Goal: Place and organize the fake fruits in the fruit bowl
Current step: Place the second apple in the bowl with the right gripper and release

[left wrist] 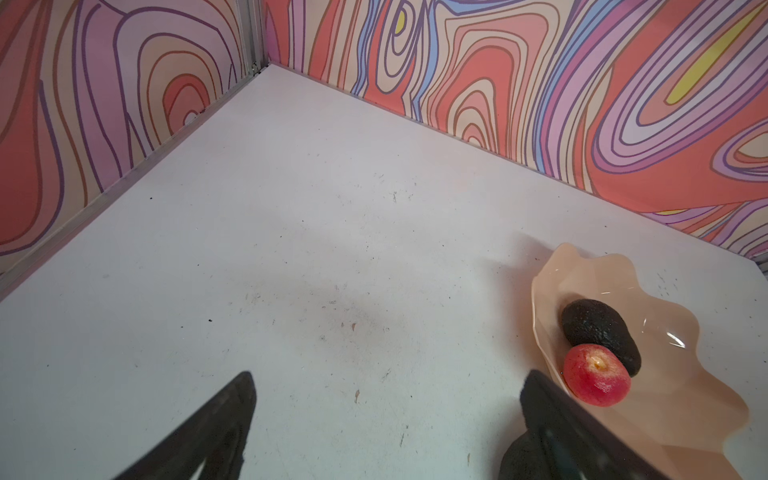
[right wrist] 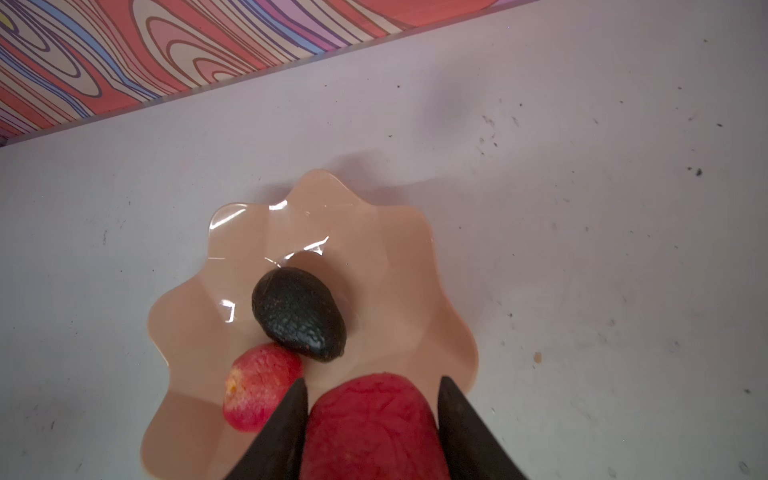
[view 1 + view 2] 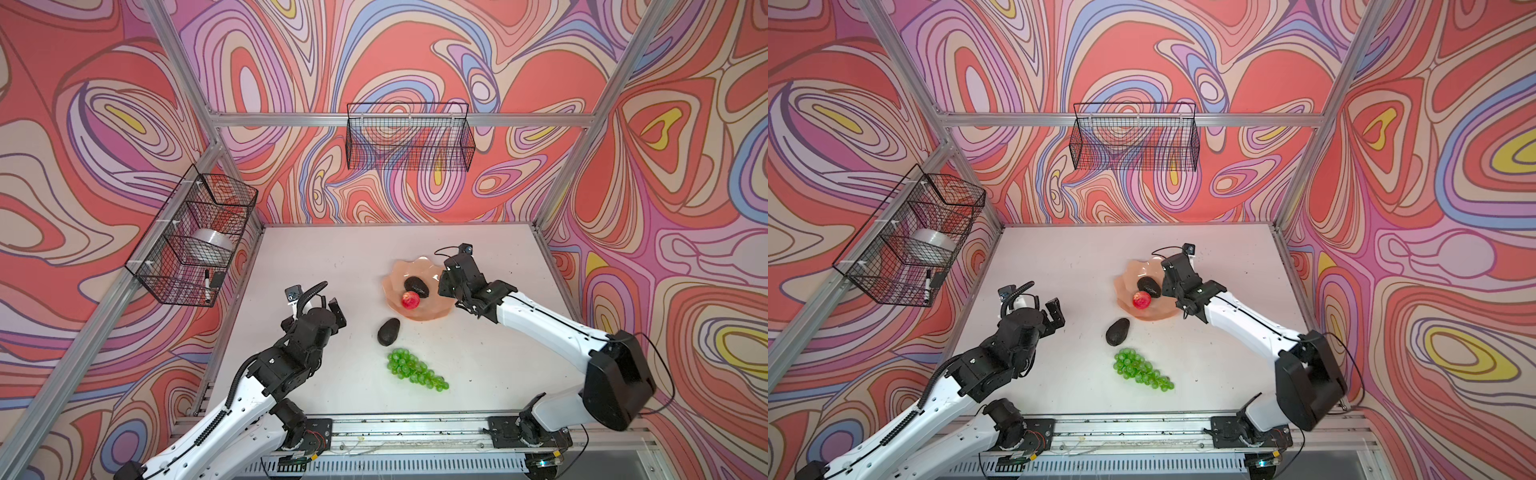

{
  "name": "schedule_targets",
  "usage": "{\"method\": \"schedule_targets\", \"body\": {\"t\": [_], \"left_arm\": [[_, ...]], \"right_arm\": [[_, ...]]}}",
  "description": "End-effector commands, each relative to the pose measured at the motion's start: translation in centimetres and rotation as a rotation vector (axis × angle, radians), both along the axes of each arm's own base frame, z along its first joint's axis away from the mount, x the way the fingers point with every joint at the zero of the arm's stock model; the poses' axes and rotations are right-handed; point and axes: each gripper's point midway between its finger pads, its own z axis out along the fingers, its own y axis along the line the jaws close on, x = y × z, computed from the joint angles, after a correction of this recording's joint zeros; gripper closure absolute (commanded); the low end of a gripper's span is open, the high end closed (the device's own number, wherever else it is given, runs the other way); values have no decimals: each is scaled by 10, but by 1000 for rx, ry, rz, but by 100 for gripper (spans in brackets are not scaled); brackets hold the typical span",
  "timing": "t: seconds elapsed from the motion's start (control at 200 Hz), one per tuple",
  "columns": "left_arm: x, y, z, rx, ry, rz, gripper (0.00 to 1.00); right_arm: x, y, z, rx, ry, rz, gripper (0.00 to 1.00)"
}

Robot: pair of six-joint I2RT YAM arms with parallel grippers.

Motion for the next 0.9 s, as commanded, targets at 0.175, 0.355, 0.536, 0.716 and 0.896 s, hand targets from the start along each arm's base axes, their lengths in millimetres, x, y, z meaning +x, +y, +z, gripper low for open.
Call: {"method": "schedule_targets", "body": {"t": [0.175,0.355,0.536,0.716,0.896], "left_arm": [[-6,-2,-9,12,61,-37,0],[-6,-16,-23,23,136,-105,0],[-5,-34,-38,6,196,-189,0],[-4,-58,-47,-21,226,-305,1],[-7,-85,-60,-30,302,-440,3]], "right_arm": [[66,21,-39,-11,25,88,51],[82,25,-63,-21,61,94,51],[87,24,-81,-36,88,90,49],[87,27,-91,-24,114,98,40],[87,29,-69,7,76,111,28]]}}
